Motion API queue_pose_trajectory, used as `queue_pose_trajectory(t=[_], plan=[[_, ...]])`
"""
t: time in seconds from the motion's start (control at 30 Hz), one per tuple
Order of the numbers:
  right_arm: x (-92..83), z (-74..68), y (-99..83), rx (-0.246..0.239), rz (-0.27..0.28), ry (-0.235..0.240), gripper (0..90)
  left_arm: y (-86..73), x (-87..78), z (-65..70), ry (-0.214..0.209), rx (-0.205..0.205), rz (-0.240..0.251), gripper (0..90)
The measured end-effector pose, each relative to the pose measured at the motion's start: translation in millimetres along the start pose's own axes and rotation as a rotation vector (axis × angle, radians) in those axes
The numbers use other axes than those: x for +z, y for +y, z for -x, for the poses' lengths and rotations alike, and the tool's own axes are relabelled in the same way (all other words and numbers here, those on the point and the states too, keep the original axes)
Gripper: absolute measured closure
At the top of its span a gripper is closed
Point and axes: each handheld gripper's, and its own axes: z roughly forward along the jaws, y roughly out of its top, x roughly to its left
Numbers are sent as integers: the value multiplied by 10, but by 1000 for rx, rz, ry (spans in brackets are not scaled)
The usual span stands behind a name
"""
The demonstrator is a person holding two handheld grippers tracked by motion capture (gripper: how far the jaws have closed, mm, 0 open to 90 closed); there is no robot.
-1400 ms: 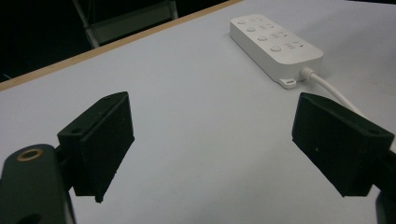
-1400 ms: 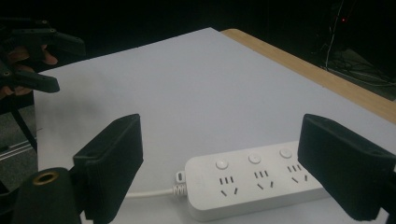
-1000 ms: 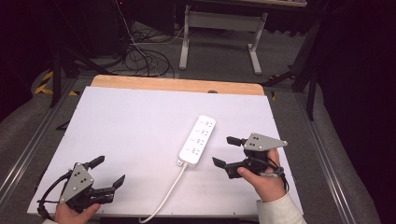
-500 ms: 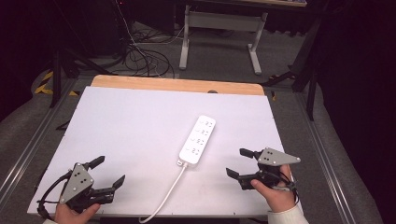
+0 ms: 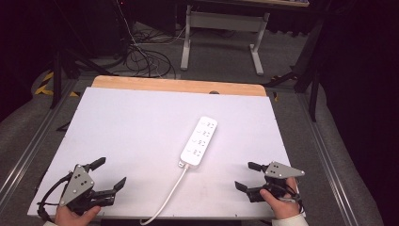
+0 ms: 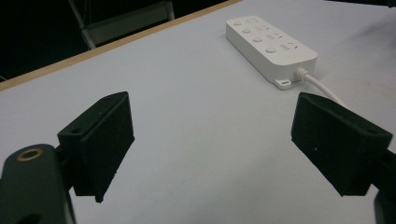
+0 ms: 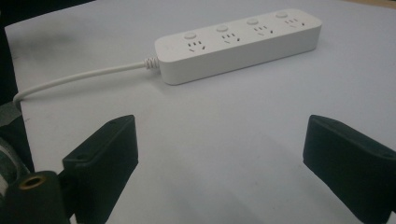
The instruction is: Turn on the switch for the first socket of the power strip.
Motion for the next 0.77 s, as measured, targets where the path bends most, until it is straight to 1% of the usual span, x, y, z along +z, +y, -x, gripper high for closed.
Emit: queue_pose_trajectory(t=[0.03, 0.07, 0.13, 0.23, 0.33, 0.4, 0.43, 0.47, 0.5, 0.53, 0.6, 0.7, 0.77], plan=[[-4, 5, -21, 4, -3, -3, 112, -1, 2, 2, 0, -2, 1, 137], [-5, 9, -42, 3, -9, -7, 112, 0, 2, -1, 4, 9, 0, 137], [-1, 13, -87, -2, -22, -20, 112, -2, 4, 5, 2, 7, 1, 138], [13, 9, -144, 9, -43, -32, 113, -4, 6, 1, 7, 14, 1, 137], [22, 3, -154, 24, -45, -48, 133, -7, 8, -8, 5, 8, 2, 134], [26, -6, -134, 35, -39, -73, 147, -11, 12, -16, 5, -1, 2, 133], [27, -11, -122, 48, -35, -76, 151, -13, 14, -17, 2, -10, 4, 132], [30, -13, -114, 55, -29, -74, 151, -13, 14, -24, 5, -4, 3, 132], [31, -19, -107, 56, -28, -74, 151, -14, 16, -19, 17, -10, -6, 131], [30, -23, -104, 53, -28, -76, 151, -14, 19, -27, 24, -5, -10, 132], [29, -28, -105, 43, -29, -76, 148, -20, 20, -39, 21, -16, -12, 132], [27, -31, -103, 5, -45, -113, 135, -26, 22, -43, 19, -20, -3, 132], [20, -34, -102, -15, -37, -128, 125, -29, 26, -32, 41, 14, 3, 144]])
